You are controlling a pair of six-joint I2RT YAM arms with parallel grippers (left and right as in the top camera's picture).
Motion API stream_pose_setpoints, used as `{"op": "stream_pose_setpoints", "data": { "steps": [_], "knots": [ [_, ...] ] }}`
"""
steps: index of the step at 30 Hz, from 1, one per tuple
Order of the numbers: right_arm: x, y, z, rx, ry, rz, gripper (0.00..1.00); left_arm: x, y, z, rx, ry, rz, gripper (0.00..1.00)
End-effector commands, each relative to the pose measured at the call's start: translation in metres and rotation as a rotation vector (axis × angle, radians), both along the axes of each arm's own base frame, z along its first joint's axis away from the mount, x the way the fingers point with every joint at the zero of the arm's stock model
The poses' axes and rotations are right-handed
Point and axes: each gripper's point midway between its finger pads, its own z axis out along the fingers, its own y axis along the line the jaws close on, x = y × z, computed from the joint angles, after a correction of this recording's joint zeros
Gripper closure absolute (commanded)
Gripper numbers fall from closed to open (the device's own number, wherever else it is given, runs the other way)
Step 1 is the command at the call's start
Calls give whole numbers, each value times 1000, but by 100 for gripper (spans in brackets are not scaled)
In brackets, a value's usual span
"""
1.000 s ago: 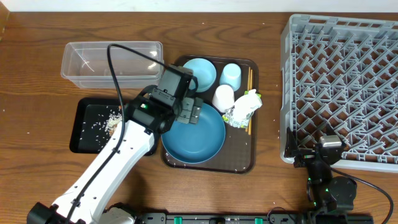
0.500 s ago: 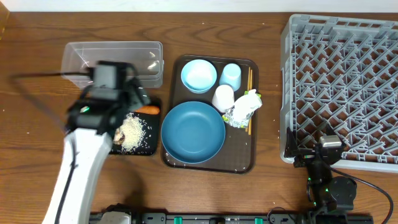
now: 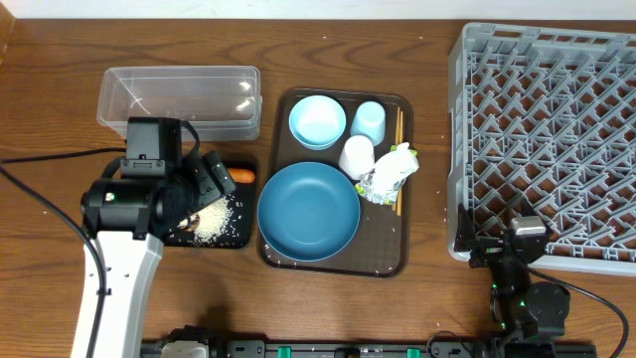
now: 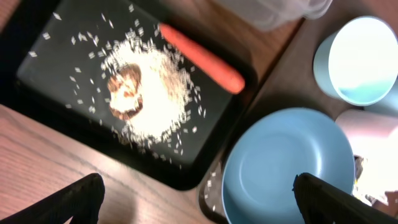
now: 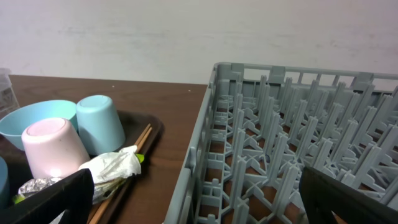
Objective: Sort waste into correct bins and load items into the dishwasher rack
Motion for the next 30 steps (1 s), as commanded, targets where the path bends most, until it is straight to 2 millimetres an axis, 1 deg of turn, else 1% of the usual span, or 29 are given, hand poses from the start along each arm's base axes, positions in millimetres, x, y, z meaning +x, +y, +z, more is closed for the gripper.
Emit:
{"op": "stream_pose_setpoints", "data": {
  "steps": [1, 6, 7, 9, 10, 11, 13, 14, 15, 17, 19, 21, 23, 25, 28, 30],
  "knots": [
    [0, -3, 0, 11, 1, -13, 1, 0, -6, -5, -39, 34, -3, 2],
    [0, -2, 0, 12, 0, -8, 1, 2, -6, -11, -39, 56, -3, 2],
    [0, 3, 2, 25, -8, 18, 1, 2, -6, -12, -39, 60, -3, 2],
    [-3, 22, 13, 106, -40, 129, 1, 2, -6, -13, -46, 64, 12, 2],
    [-8, 38, 22, 175, -59, 223, 1, 2, -6, -13, -49, 64, 21, 2],
    [-14, 54, 33, 254, -71, 329, 1, 2, -6, -13, -50, 64, 23, 2],
    [-33, 85, 43, 400, -32, 542, 1, 2, -7, -12, -65, 65, 38, 2],
    [-43, 97, 44, 458, 12, 627, 1, 6, -8, -11, -69, 49, 46, 2],
    [-48, 102, 45, 507, 40, 667, 1, 12, -7, -9, -66, 23, 46, 2],
    [-48, 102, 50, 607, 64, 669, 1, 24, -5, -3, -72, -28, 67, 2],
    [-47, 100, 54, 673, 77, 655, 1, 30, 0, 0, -87, -55, 110, 2],
    [-50, 101, 63, 674, 44, 681, 1, 32, 8, 1, -96, -65, 152, 2],
    [-60, 106, 81, 642, -23, 749, 1, 33, 18, 2, -120, -71, 186, 2],
    [-66, 108, 92, 616, -67, 781, 1, 34, 24, 4, -190, -78, 218, 2],
    [-70, 109, 105, 597, -94, 789, 1, 39, 31, 9, -290, -110, 205, 2],
    [-72, 108, 117, 578, -114, 790, 1, 40, 42, 10, -322, -123, 211, 2]
  ]
}}
